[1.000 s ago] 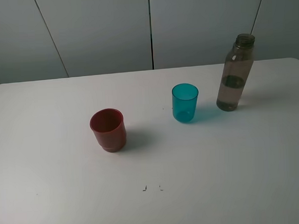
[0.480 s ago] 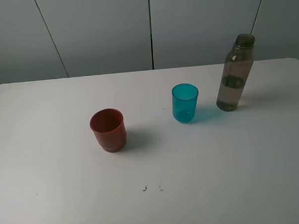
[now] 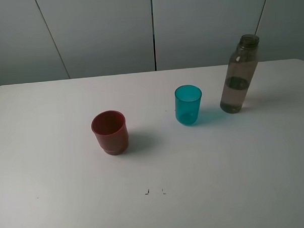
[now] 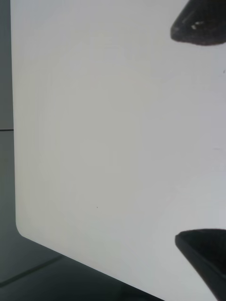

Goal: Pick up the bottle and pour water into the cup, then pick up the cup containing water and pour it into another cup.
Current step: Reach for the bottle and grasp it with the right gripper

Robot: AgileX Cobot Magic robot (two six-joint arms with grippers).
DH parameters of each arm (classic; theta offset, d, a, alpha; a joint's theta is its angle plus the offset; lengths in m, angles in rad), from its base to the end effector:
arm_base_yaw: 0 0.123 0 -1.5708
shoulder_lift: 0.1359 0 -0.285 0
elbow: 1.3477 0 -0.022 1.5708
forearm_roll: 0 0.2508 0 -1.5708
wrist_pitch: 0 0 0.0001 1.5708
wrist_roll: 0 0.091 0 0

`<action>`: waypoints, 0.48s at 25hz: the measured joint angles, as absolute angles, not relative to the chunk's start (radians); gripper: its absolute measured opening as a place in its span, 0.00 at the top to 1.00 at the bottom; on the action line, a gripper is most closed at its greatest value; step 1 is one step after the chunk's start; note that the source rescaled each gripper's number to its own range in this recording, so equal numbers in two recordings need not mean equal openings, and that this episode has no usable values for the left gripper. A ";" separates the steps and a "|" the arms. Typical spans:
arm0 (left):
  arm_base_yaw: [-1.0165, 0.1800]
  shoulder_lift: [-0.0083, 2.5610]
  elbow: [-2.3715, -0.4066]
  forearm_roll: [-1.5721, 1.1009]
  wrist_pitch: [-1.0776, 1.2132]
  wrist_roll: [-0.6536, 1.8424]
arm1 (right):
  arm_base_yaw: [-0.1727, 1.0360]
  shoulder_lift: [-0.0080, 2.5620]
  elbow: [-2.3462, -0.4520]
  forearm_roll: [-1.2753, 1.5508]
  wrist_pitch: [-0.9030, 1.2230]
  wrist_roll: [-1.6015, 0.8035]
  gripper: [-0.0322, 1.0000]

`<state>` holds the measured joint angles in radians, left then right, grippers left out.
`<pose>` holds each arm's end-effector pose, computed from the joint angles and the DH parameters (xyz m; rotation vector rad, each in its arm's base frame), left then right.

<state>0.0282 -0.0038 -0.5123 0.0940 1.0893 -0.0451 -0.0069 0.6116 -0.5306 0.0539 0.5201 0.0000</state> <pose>-0.0085 0.0073 0.2786 -0.0822 2.0531 0.1022 0.1209 0.0016 0.2955 0.0396 2.0839 0.0522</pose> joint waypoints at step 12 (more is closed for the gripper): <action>0.028 -0.004 -0.512 0.094 1.089 -0.045 | 0.178 1.106 -0.485 0.121 0.181 -0.096 0.02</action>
